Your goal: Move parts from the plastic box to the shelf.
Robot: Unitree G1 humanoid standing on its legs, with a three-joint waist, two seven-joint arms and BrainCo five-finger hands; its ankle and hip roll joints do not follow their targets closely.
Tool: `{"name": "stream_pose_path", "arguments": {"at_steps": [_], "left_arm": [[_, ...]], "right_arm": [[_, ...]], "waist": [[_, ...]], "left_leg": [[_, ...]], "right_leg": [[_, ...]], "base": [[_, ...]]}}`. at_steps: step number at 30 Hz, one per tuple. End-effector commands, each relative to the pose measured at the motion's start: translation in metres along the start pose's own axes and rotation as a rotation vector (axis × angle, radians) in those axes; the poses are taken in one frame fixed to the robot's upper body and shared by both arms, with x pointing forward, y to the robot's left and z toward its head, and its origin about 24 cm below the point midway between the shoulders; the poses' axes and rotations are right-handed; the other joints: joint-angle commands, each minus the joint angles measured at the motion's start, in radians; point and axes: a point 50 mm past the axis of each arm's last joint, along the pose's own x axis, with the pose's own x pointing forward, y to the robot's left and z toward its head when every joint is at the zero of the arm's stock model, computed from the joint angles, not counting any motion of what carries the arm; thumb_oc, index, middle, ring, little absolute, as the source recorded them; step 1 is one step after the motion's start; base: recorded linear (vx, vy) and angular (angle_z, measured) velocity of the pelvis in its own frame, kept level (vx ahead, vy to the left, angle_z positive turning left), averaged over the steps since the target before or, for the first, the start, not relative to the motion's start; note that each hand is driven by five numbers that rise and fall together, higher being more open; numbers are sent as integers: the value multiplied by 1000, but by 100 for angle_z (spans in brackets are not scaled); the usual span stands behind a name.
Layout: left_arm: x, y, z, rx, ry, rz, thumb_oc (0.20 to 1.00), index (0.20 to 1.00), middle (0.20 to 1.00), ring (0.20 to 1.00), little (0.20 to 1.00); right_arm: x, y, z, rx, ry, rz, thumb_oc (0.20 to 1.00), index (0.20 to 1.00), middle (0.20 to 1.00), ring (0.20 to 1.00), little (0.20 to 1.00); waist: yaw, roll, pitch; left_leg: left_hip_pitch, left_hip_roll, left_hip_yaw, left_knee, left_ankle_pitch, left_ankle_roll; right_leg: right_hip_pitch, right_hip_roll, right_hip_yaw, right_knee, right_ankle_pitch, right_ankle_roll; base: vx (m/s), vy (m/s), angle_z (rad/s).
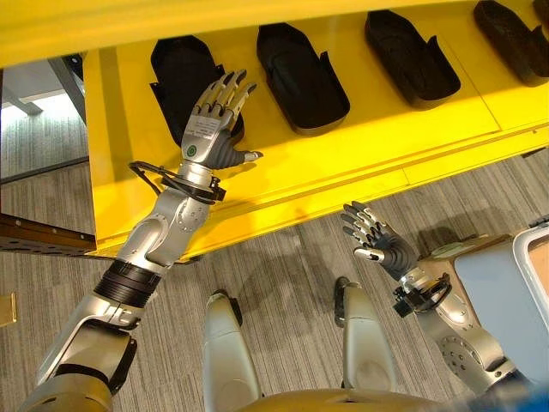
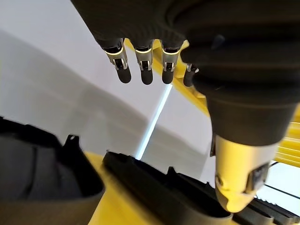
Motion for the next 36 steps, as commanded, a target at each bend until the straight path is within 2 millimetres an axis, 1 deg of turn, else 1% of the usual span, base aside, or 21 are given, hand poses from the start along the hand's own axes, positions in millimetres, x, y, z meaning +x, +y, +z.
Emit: {"name": "stream_pose_path", "arguments": {"at_steps": [1, 5, 6, 8, 16, 21, 26, 29, 36], "left_arm": [[10, 4, -2, 14, 9, 57, 1000, 1000, 1000, 1000, 1000], [7, 0, -14, 11, 88, 50, 1000, 1000, 1000, 1000, 1000], [7, 0, -14, 11, 88, 50, 1000, 1000, 1000, 1000, 1000], [2, -2, -22, 0, 140, 54, 1000, 1000, 1000, 1000, 1000], [-13, -9, -35, -28, 223, 27, 1000, 1000, 1000, 1000, 1000], [-14, -16, -36, 2, 211, -44, 1000, 1000, 1000, 1000, 1000], [-12, -19, -36, 34, 199, -115, 1000, 1000, 1000, 1000, 1000], [-7, -13, -37, 83, 174, -155, 1000, 1000, 1000, 1000, 1000], [-1, -6, -40, 191, 140, -225, 1000, 1000, 1000, 1000, 1000]], "right_arm": [[0, 2, 9, -26, -51, 24, 1000, 1000, 1000, 1000, 1000], [-1, 1, 9, -28, -46, 25, 1000, 1000, 1000, 1000, 1000], [-1, 1, 9, -28, -46, 25, 1000, 1000, 1000, 1000, 1000], [-1, 2, 8, -25, -41, 26, 1000, 1000, 1000, 1000, 1000], [-1, 1, 7, -23, -33, 24, 1000, 1000, 1000, 1000, 1000], [-2, 0, 6, -24, -25, 25, 1000, 1000, 1000, 1000, 1000], [-4, -2, 5, -31, -15, 20, 1000, 1000, 1000, 1000, 1000], [-7, -3, 2, -26, 10, 17, 1000, 1000, 1000, 1000, 1000], [-11, -4, 0, -24, 37, 24, 1000, 1000, 1000, 1000, 1000]], "waist": [[4, 10, -38], [3, 9, -40], [2, 9, -40], [3, 9, -41], [7, 6, -41], [5, 5, -43], [5, 6, -42], [4, 9, -40], [4, 11, -37]], "left_leg": [[37, 33, -44, -74, 100, -10], [29, 34, -45, -68, 101, -11], [29, 34, -45, -68, 101, -11], [27, 33, -45, -68, 102, -11], [21, 32, -46, -64, 103, -9], [19, 31, -44, -64, 104, -9], [15, 31, -44, -58, 102, -8], [13, 31, -43, -56, 99, -8], [9, 30, -44, -48, 95, -8]], "right_leg": [[-18, -17, 70, 42, 59, -11], [-23, -17, 72, 46, 59, -11], [-23, -17, 72, 47, 59, -11], [-26, -16, 73, 48, 59, -12], [-29, -13, 73, 49, 60, -13], [-33, -15, 75, 51, 59, -13], [-40, -13, 78, 56, 59, -12], [-43, -14, 78, 57, 60, -11], [-43, -16, 79, 59, 56, -10]], "base": [[10, 2, -7], [-1, 1, -2], [0, 0, 0], [0, 0, 0], [0, 0, 0], [0, 0, 0], [0, 0, 0], [0, 0, 0], [0, 0, 0]]}}
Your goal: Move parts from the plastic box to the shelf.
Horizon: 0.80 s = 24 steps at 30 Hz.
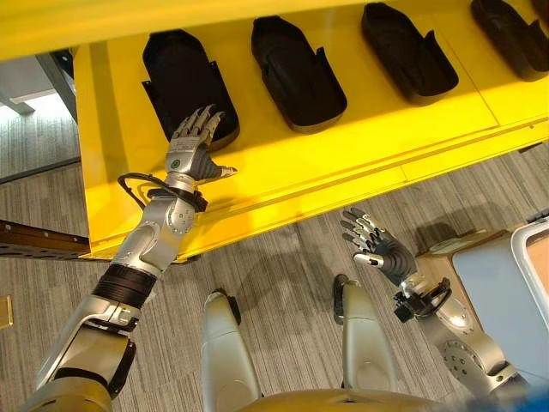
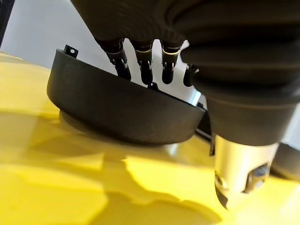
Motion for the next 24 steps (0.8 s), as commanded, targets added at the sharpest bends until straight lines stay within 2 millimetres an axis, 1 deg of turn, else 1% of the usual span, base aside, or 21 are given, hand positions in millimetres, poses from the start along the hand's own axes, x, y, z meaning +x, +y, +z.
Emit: {"name": "stream_pose_path", "arguments": {"at_steps": [1, 2, 7, 11, 18, 19, 24], "left_arm": [[13, 13, 6, 95, -60, 0, 1000, 1000, 1000, 1000, 1000], [14, 14, 6, 116, -61, -11, 1000, 1000, 1000, 1000, 1000], [13, 19, 2, 106, -43, -38, 1000, 1000, 1000, 1000, 1000], [12, 20, 0, 103, -33, -61, 1000, 1000, 1000, 1000, 1000], [12, 23, 1, 81, -34, -87, 1000, 1000, 1000, 1000, 1000], [12, 26, 1, 82, -43, -81, 1000, 1000, 1000, 1000, 1000], [11, 29, 1, 85, -51, -91, 1000, 1000, 1000, 1000, 1000]], "right_arm": [[-6, -4, 8, -42, -21, 17, 1000, 1000, 1000, 1000, 1000], [-6, -4, 8, -39, -18, 21, 1000, 1000, 1000, 1000, 1000], [-9, -4, 4, -25, 7, 22, 1000, 1000, 1000, 1000, 1000], [-10, -5, 3, -22, 16, 19, 1000, 1000, 1000, 1000, 1000], [-11, -5, 2, -13, 25, 19, 1000, 1000, 1000, 1000, 1000], [-12, -5, 1, -7, 29, 18, 1000, 1000, 1000, 1000, 1000], [-12, -5, 0, -4, 37, 26, 1000, 1000, 1000, 1000, 1000]], "waist": [[4, 11, -34], [4, 11, -33], [9, 12, -27], [8, 11, -26], [9, 12, -24], [11, 12, -23], [11, 13, -20]], "left_leg": [[40, 19, -49, -73, 106, -7], [40, 18, -49, -73, 105, -7], [41, 16, -49, -71, 104, -6], [40, 16, -49, -69, 102, -6], [42, 15, -50, -71, 103, -5], [42, 14, -51, -70, 103, -5], [46, 14, -51, -71, 103, -6]], "right_leg": [[-6, -25, 68, 43, 56, -9], [-6, -25, 68, 43, 55, -8], [0, -26, 68, 43, 55, -10], [-3, -26, 68, 45, 55, -11], [-1, -26, 67, 45, 55, -12], [0, -25, 68, 45, 54, -12], [3, -26, 68, 45, 54, -11]], "base": [[0, 0, 0], [0, 0, 0], [0, 0, 0], [0, 0, 0], [0, 0, 0], [0, 0, 0], [0, 0, 0]]}}
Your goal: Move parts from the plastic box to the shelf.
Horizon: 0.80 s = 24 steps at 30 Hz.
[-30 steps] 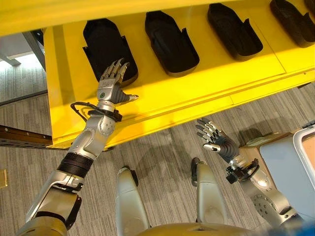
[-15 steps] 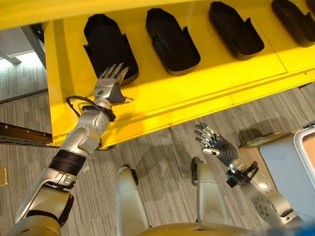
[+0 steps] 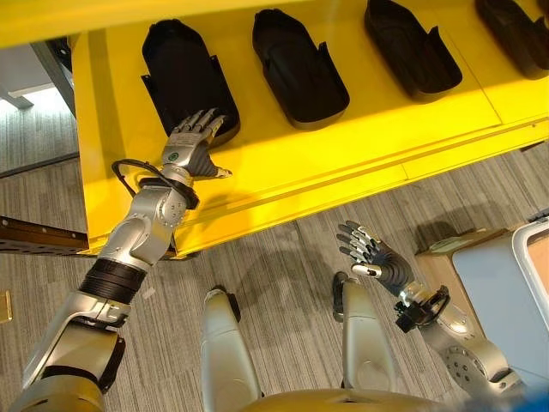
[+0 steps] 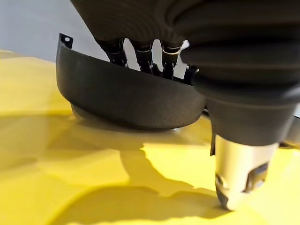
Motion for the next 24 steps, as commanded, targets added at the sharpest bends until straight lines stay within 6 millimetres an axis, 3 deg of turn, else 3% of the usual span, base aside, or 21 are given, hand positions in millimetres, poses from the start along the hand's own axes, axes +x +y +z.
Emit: {"name": "stream_pose_path", "arguments": {"at_steps": [1, 24], "left_arm": [[4, 14, 5, 26, -45, 5, 1000, 1000, 1000, 1000, 1000], [-2, 34, 6, 85, -112, -136, 1000, 1000, 1000, 1000, 1000]], "right_arm": [[-6, -6, 11, -34, -39, -1, 1000, 1000, 1000, 1000, 1000], [-11, -6, 1, -3, 19, 16, 1000, 1000, 1000, 1000, 1000]], "waist": [[7, 15, -45], [13, 17, -37]], "left_leg": [[49, 15, -44, -72, 103, -7], [55, 13, -45, -71, 101, -8]], "right_leg": [[4, -26, 69, 41, 55, -12], [12, -26, 72, 39, 55, -9]], "base": [[0, 0, 0], [0, 0, 0]]}}
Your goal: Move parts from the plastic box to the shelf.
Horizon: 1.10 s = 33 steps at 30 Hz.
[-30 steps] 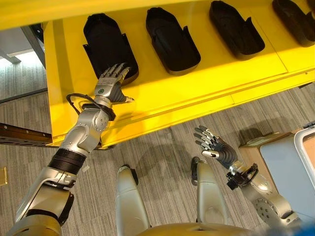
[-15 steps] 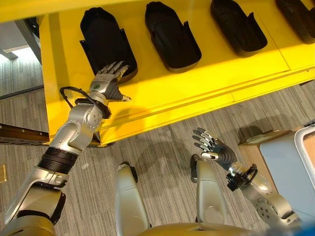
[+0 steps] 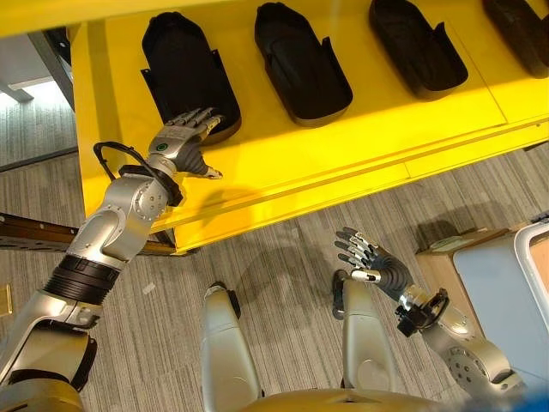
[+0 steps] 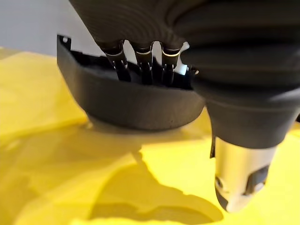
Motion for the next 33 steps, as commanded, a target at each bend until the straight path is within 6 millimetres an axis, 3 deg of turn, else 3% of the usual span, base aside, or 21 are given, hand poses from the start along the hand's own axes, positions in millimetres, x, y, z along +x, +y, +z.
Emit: {"name": "stream_pose_path", "arguments": {"at_steps": [1, 10, 18, 21, 23, 27, 29, 31, 32, 33], "left_arm": [[0, 15, 8, 54, -66, 6, 1000, 1000, 1000, 1000, 1000], [-8, 17, -6, 103, -26, -44, 1000, 1000, 1000, 1000, 1000], [-20, -14, -32, 122, 71, -180, 1000, 1000, 1000, 1000, 1000], [-25, -36, -46, 129, 130, -254, 1000, 1000, 1000, 1000, 1000], [-30, -71, -62, 136, 206, -357, 1000, 1000, 1000, 1000, 1000], [-30, -97, -64, 134, 243, -421, 1000, 1000, 1000, 1000, 1000], [-30, -139, -64, 153, 298, -541, 1000, 1000, 1000, 1000, 1000], [-28, -148, -61, 168, 305, -574, 1000, 1000, 1000, 1000, 1000], [-28, -153, -59, 176, 303, -594, 1000, 1000, 1000, 1000, 1000], [-27, -153, -59, 176, 302, -591, 1000, 1000, 1000, 1000, 1000]], "right_arm": [[-9, -5, 8, -24, -35, -11, 1000, 1000, 1000, 1000, 1000], [-11, -5, 5, -17, -23, -2, 1000, 1000, 1000, 1000, 1000], [-13, -5, 7, -28, -31, 10, 1000, 1000, 1000, 1000, 1000], [-13, -5, 9, -31, -37, 19, 1000, 1000, 1000, 1000, 1000], [-13, -4, 11, -38, -45, 31, 1000, 1000, 1000, 1000, 1000], [-11, -3, 13, -45, -56, 39, 1000, 1000, 1000, 1000, 1000], [-9, 0, 14, -57, -61, 58, 1000, 1000, 1000, 1000, 1000], [-9, 0, 15, -64, -64, 61, 1000, 1000, 1000, 1000, 1000], [-8, 0, 16, -68, -64, 65, 1000, 1000, 1000, 1000, 1000], [-8, 0, 16, -70, -66, 65, 1000, 1000, 1000, 1000, 1000]], "waist": [[8, 17, -46], [10, 18, -41], [9, 17, -33], [6, 17, -29], [0, 15, -23], [-7, 14, -19], [-23, 9, -14], [-26, 7, -11], [-30, 7, -12], [-29, 7, -9]], "left_leg": [[50, 14, -38, -69, 100, -6], [50, 14, -37, -66, 100, -6], [46, 13, -37, -59, 99, -5], [45, 13, -35, -60, 102, -5], [44, 13, -33, -58, 105, -4], [40, 15, -33, -56, 107, -4], [35, 17, -34, -51, 108, -4], [33, 19, -34, -51, 110, -4], [42, 22, -35, -37, 79, -9], [31, 20, -35, -47, 109, -4]], "right_leg": [[7, -26, 76, 29, 64, -7], [9, -26, 75, 31, 63, -7], [4, -26, 80, 40, 62, -6], [2, -26, 79, 38, 63, -5], [0, -27, 80, 41, 64, -4], [-4, -25, 84, 41, 65, -4], [-12, -21, 86, 47, 66, -3], [-15, -20, 87, 48, 68, -3], [-8, -21, 88, 63, 40, 2], [-18, -19, 88, 51, 68, -2]], "base": [[0, 0, 0], [0, 0, 0], [0, 0, 0], [0, 0, 0], [0, 0, 0], [0, 0, 0], [0, 0, 0], [43, -2, -3], [-2, -6, -6], [89, -7, -4]]}}
